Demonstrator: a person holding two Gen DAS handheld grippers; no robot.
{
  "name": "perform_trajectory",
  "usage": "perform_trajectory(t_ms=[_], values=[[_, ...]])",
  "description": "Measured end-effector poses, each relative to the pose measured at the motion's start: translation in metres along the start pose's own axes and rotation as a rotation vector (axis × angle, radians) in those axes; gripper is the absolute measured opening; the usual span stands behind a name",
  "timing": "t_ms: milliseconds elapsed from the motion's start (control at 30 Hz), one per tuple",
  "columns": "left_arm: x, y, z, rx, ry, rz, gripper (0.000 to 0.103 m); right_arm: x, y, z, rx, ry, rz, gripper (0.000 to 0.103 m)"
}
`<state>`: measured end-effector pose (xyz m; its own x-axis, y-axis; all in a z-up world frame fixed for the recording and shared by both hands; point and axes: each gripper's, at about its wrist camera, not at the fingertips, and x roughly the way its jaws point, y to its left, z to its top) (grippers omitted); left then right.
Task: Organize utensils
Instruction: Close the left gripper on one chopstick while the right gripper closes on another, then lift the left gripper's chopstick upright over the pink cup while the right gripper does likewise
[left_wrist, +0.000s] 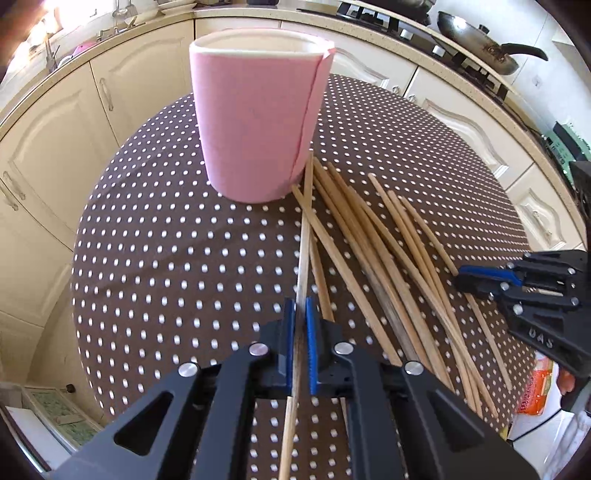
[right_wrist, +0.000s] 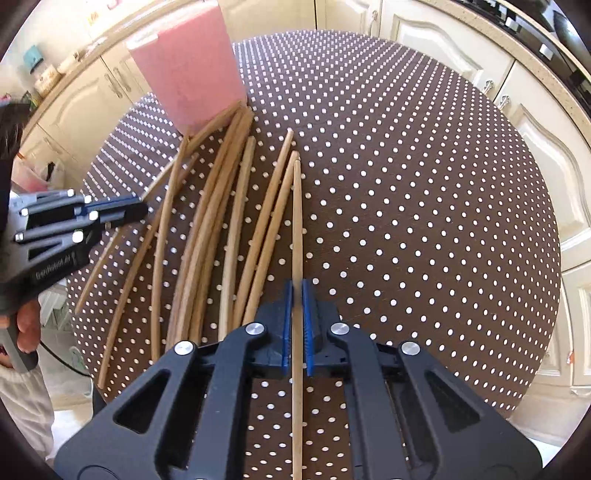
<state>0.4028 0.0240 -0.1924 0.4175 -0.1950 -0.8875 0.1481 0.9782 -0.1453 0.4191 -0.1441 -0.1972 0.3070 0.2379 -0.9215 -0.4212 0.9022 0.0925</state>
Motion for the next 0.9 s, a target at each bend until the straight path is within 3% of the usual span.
perform_trajectory(t_ms=[233, 533, 900], values=[[-0.036, -0.004, -0.024, 0.007, -0.102, -0.019, 0.005, -0.042, 0.009, -0.009, 0.021, -0.156, 0.027, 0.006], [-0.090, -0.015, -0.040, 0.051, -0.294, -0.114, 0.005, -0.101, 0.026, -0.014, 0.023, -0.328, 0.098, 0.006], [-0.134, -0.018, 0.016, 0.038, -0.686, -0.161, 0.005, -0.159, 0.032, 0.034, 0.036, -0.581, 0.173, 0.006]])
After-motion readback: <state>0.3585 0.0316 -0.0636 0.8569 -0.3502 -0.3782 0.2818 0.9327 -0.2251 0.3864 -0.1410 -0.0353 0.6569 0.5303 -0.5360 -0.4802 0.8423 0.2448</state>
